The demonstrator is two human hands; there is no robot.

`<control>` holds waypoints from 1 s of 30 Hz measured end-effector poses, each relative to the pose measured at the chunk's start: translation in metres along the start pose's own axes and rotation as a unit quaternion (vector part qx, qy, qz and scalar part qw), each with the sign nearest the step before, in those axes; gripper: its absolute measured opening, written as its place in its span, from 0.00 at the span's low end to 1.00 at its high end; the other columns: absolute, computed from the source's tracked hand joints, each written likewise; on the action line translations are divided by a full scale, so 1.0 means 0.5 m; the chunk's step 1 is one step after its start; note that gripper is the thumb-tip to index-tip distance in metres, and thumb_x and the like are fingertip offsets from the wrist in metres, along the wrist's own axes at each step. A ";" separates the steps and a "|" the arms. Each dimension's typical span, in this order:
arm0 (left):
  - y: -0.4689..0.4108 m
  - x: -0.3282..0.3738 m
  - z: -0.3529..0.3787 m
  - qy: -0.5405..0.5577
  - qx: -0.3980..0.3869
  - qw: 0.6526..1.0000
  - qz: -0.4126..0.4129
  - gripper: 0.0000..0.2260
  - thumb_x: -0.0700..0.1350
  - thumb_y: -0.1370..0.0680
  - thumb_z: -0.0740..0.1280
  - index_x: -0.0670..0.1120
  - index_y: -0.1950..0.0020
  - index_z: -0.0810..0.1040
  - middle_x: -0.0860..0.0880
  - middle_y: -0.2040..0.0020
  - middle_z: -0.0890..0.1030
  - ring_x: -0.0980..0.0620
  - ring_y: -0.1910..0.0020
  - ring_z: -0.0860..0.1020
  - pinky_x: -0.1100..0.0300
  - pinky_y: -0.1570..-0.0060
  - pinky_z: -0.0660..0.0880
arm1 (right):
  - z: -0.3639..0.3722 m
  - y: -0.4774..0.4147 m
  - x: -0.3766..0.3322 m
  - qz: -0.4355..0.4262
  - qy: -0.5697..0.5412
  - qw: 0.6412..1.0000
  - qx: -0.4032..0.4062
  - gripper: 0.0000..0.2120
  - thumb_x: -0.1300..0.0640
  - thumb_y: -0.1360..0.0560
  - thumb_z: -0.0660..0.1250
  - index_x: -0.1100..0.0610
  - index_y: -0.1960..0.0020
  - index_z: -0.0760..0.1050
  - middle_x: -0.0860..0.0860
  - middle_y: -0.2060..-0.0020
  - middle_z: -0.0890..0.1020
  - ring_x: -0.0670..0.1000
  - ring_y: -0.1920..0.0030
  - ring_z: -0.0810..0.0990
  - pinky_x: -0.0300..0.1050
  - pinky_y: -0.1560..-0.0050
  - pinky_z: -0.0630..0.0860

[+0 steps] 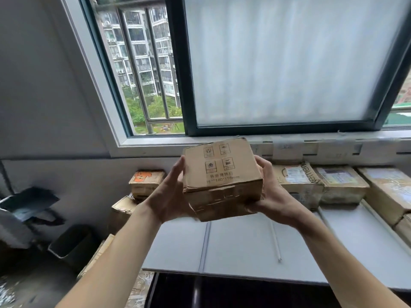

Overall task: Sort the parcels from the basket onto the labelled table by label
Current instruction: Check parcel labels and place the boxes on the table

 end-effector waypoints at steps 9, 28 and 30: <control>0.003 0.054 -0.018 -0.221 0.272 0.900 0.259 0.42 0.75 0.44 0.77 0.65 0.33 0.70 0.46 0.32 0.74 0.43 0.34 0.78 0.38 0.40 0.80 | -0.036 -0.033 0.100 0.126 -0.106 0.976 0.140 0.26 0.62 0.21 0.70 0.47 0.28 0.67 0.52 0.36 0.81 0.52 0.35 0.80 0.46 0.37 0.78; 0.020 0.026 -0.019 -0.559 0.186 0.735 0.336 0.59 0.70 0.40 0.79 0.61 0.19 0.47 0.53 0.16 0.42 0.51 0.16 0.45 0.40 0.20 0.58 | 0.030 -0.027 0.053 0.174 -0.353 0.918 0.045 0.22 0.49 0.20 0.65 0.60 0.32 0.74 0.47 0.69 0.78 0.43 0.71 0.76 0.46 0.58 0.79; 0.019 0.015 -0.036 -0.492 0.215 0.791 0.293 0.61 0.79 0.42 0.73 0.69 0.20 0.40 0.57 0.16 0.43 0.52 0.16 0.46 0.42 0.19 0.52 | 0.033 -0.028 0.060 0.171 -0.340 0.922 0.066 0.17 0.53 0.17 0.60 0.59 0.32 0.72 0.43 0.70 0.80 0.40 0.71 0.78 0.48 0.52 0.76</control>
Point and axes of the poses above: each hand's wrist, its own y-axis away from the middle knuckle, its own z-axis out of the palm, x = y × z, the point moved 6 cm from there along -y, towards the middle knuckle
